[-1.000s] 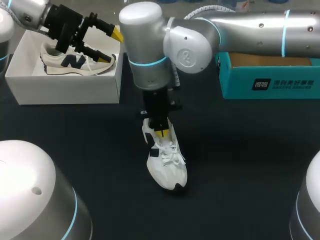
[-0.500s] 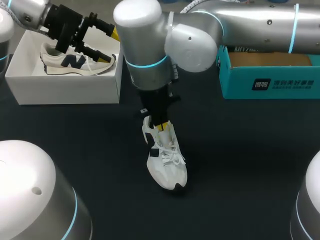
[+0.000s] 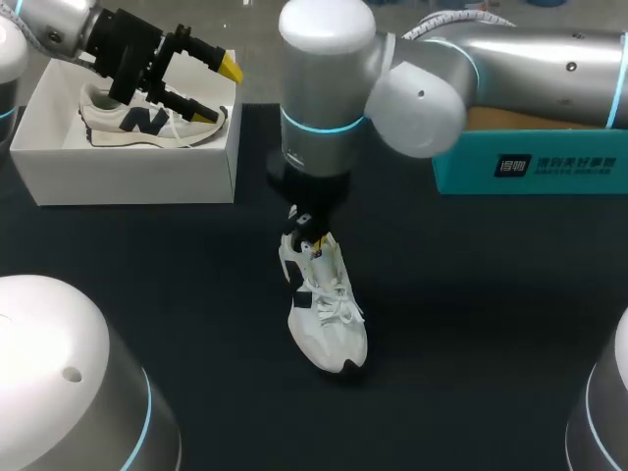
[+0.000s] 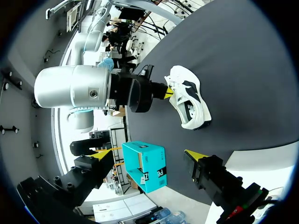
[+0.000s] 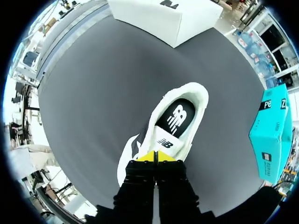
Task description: Take the shoe out of the shoebox, open the shoe tongue, remove and reinsert the insole, then place the shoe into the shoebox
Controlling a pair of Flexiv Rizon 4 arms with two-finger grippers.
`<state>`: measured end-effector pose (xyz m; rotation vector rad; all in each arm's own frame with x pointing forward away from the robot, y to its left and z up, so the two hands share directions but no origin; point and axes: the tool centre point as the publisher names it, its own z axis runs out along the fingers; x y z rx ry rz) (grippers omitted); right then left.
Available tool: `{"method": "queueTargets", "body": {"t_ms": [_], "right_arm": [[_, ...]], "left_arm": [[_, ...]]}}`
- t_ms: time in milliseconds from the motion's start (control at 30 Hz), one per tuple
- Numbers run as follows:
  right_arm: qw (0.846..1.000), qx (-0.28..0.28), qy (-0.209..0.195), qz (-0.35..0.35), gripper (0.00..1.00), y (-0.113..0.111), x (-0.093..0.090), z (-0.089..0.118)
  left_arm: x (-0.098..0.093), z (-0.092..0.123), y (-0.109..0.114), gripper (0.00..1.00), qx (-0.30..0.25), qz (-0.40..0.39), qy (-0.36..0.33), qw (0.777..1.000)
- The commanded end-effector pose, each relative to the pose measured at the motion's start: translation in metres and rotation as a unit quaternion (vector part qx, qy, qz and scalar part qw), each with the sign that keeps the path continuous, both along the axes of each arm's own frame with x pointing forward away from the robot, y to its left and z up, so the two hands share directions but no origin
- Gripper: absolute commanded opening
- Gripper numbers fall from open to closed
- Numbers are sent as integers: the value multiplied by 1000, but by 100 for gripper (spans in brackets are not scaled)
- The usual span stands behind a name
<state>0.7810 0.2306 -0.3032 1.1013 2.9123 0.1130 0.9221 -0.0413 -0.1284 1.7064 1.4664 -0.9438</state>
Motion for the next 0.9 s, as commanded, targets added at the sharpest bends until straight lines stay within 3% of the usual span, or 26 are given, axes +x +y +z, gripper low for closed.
{"method": "queueTargets", "body": {"t_ms": [33,167,233,300,633,900], "right_arm": [[959,61,-17,275,0,-11,9,7],[941,23,-7,336,0,-12,19,10],[921,14,-11,389,0,-6,22,10],[934,-6,22,356,0,-6,29,9],[934,-6,22,356,0,-6,29,9],[916,-12,-36,400,0,-9,64,7]], "left_arm": [[-1,0,0,100,1,0,-1,1000],[-1,0,0,100,1,0,-1,1000],[-1,0,0,100,1,0,-1,1000],[-1,0,0,100,1,0,-1,1000],[-1,0,0,100,1,0,-1,1000],[-1,0,0,100,1,0,-1,1000]]}}
